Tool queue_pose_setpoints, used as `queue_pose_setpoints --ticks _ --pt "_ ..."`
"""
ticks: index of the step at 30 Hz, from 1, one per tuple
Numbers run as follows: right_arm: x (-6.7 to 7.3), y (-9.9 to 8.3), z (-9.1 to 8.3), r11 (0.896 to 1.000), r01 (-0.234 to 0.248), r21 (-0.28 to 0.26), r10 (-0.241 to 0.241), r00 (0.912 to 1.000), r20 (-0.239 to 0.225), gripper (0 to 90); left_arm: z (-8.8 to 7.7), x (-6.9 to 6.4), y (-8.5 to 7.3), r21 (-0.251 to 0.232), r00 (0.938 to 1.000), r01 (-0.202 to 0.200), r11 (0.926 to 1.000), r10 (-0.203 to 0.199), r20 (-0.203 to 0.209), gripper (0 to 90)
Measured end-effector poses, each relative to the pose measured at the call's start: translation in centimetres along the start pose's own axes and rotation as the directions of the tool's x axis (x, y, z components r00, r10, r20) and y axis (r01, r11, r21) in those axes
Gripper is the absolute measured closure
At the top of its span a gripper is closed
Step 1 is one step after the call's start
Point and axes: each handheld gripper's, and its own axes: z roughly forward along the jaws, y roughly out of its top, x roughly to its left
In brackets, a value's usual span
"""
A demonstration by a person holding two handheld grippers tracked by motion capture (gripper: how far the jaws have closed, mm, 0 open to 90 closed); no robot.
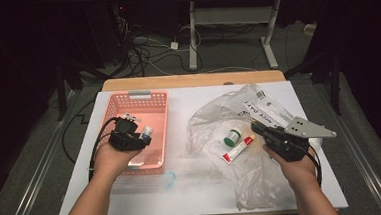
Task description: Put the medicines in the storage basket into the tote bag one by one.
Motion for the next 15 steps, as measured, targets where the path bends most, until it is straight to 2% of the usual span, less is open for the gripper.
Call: queue_pose_setpoints --ticks 3,5,9,15 --pt "0.1 0.0 0.0 1.000 0.000 0.000 0.000 1.0000 -0.001 90.0 -0.2 -0.5 -0.6 -0.041 0.9999 -0.010 0.9991 0.009 -0.008 58.2" --pt "0.1 0.0 0.0 1.000 0.000 -0.003 0.000 1.0000 0.002 90.0 -0.5 -0.6 -1.0 -0.075 0.9998 0.006 0.9971 -0.007 -0.018 58.2" --pt "0.0 0.1 -0.1 1.000 -0.007 -0.006 0.007 1.0000 0.001 90.0 -1.0 -0.6 -1.8 -0.120 0.9999 0.007 0.9928 -0.008 -0.015 58.2" --pt "-0.2 0.0 -0.2 1.000 -0.010 -0.004 0.010 0.9999 0.003 90.0 -1.4 -1.3 -2.6 -0.157 1.0000 -0.005 0.9875 0.005 -0.004 58.2"
